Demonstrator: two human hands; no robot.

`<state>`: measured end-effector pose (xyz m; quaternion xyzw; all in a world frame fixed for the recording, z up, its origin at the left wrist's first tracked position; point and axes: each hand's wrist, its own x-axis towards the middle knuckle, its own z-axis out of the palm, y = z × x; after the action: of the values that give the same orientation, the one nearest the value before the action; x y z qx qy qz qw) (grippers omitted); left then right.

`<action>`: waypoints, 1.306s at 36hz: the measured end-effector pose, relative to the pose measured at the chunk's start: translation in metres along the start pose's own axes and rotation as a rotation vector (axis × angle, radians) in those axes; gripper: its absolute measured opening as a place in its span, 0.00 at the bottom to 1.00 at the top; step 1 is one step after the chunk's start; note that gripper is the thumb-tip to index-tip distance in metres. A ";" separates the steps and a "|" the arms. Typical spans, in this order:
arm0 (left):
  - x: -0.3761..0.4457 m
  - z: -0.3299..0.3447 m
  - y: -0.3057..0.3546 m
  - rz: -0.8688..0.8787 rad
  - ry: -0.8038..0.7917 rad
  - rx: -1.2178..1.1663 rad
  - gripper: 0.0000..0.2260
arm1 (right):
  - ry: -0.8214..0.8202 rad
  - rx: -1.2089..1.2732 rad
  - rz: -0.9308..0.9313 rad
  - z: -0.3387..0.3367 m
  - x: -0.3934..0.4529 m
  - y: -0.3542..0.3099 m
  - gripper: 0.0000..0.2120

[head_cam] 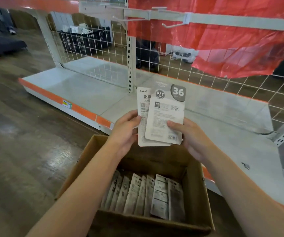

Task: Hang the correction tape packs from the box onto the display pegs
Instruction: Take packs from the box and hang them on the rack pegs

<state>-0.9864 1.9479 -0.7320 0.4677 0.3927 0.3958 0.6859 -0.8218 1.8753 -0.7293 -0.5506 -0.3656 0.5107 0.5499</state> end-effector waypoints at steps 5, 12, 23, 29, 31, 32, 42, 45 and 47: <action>0.004 0.008 -0.008 0.005 -0.023 0.069 0.10 | 0.000 -0.047 0.068 -0.005 0.001 0.007 0.08; 0.007 0.016 -0.013 -0.024 0.102 0.113 0.10 | 0.051 0.000 0.071 0.006 0.007 0.012 0.11; -0.005 0.024 -0.018 0.073 -0.135 0.155 0.28 | 0.023 -0.806 -0.316 0.035 0.004 0.018 0.29; 0.009 -0.005 -0.005 0.034 -0.020 -0.088 0.21 | 0.035 -0.547 -0.345 0.024 0.001 0.003 0.14; 0.010 -0.005 -0.003 0.033 -0.029 -0.115 0.19 | 0.144 -0.460 -0.314 0.018 0.004 0.003 0.12; 0.010 -0.004 -0.003 0.034 -0.037 -0.121 0.19 | 0.189 -0.427 -0.285 0.016 0.005 0.004 0.12; 0.011 0.002 -0.011 0.109 -0.011 -0.035 0.20 | 0.273 -0.161 -0.085 0.015 0.018 0.016 0.18; 0.015 -0.007 -0.011 0.098 0.057 -0.029 0.17 | 0.437 -0.087 -0.103 0.001 0.023 0.010 0.17; 0.016 -0.011 -0.009 0.098 0.065 -0.003 0.18 | 0.468 -0.098 -0.106 -0.007 0.021 0.008 0.17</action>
<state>-0.9891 1.9635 -0.7466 0.4720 0.3908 0.4445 0.6533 -0.8118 1.8934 -0.7411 -0.6600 -0.2808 0.3212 0.6184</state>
